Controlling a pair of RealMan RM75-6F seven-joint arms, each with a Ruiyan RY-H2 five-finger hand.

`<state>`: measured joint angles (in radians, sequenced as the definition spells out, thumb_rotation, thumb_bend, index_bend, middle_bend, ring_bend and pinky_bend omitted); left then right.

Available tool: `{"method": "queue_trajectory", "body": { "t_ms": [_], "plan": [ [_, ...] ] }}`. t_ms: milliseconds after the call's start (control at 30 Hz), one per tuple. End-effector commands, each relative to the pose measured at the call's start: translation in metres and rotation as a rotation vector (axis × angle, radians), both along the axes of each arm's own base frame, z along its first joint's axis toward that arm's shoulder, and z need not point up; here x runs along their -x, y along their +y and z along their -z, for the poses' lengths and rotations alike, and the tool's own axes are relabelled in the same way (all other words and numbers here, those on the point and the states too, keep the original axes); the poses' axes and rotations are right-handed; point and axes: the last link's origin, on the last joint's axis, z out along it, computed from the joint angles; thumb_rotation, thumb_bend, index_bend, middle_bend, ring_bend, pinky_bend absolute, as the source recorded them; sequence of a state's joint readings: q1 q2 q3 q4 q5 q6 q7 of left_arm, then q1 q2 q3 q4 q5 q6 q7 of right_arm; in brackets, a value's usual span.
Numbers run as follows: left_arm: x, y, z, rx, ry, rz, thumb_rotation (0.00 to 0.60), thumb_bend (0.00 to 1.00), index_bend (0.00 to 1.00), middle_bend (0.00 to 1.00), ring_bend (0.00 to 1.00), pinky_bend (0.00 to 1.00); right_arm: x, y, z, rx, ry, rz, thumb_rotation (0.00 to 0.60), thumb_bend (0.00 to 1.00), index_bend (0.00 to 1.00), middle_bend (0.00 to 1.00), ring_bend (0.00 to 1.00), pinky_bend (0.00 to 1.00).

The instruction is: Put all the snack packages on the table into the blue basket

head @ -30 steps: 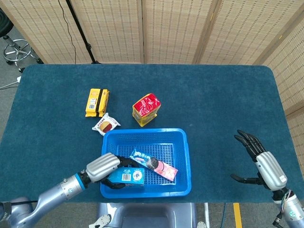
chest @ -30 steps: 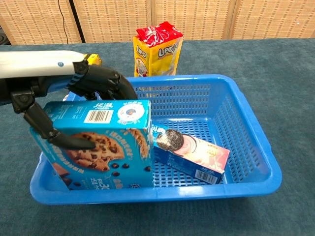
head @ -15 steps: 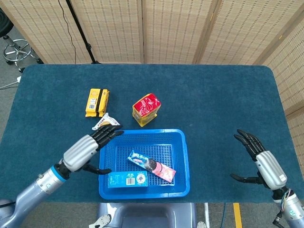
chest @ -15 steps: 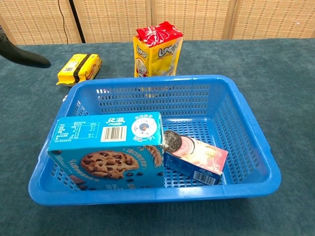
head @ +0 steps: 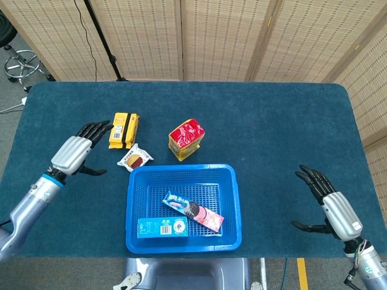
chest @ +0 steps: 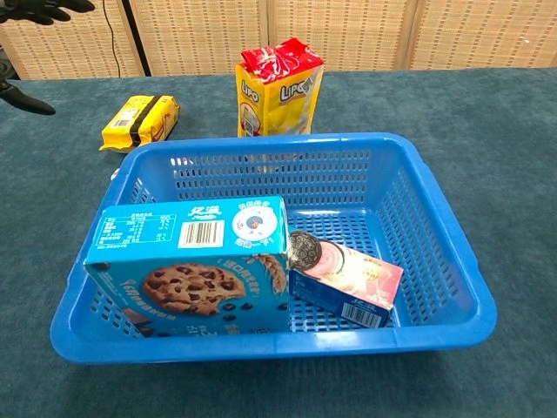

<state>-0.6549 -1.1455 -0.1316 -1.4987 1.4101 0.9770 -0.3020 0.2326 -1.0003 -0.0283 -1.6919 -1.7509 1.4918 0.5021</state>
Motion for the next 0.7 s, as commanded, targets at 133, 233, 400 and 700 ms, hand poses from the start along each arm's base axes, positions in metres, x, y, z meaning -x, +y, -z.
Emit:
{"method": "queue_trajectory", "body": {
  "t_ms": [133,233,400,700],
  "plan": [
    [0.001,0.037,0.018,-0.041,0.094,-0.017,0.6,0.0,0.0,0.0,0.0,0.0,0.003,-0.004,0.004,-0.005,0.011,0.018,0.6,0.0,0.0,0.0,0.0,0.06],
    [0.005,0.054,0.027,-0.044,0.124,-0.059,0.6,0.0,0.0,0.0,0.0,0.0,0.005,-0.008,0.005,-0.005,0.021,0.031,0.6,0.0,0.0,0.0,0.0,0.06],
    [0.002,0.08,0.048,-0.015,0.147,-0.124,0.6,0.0,0.0,0.0,0.0,0.0,0.01,-0.014,0.007,-0.007,0.032,0.055,0.6,0.0,0.0,0.0,0.0,0.06],
    [-0.02,0.13,0.099,0.032,0.214,-0.21,0.6,0.0,0.0,0.0,0.0,0.0,0.018,-0.022,0.01,0.004,0.056,0.105,0.6,0.0,0.0,0.0,0.0,0.06]
  ]
}}
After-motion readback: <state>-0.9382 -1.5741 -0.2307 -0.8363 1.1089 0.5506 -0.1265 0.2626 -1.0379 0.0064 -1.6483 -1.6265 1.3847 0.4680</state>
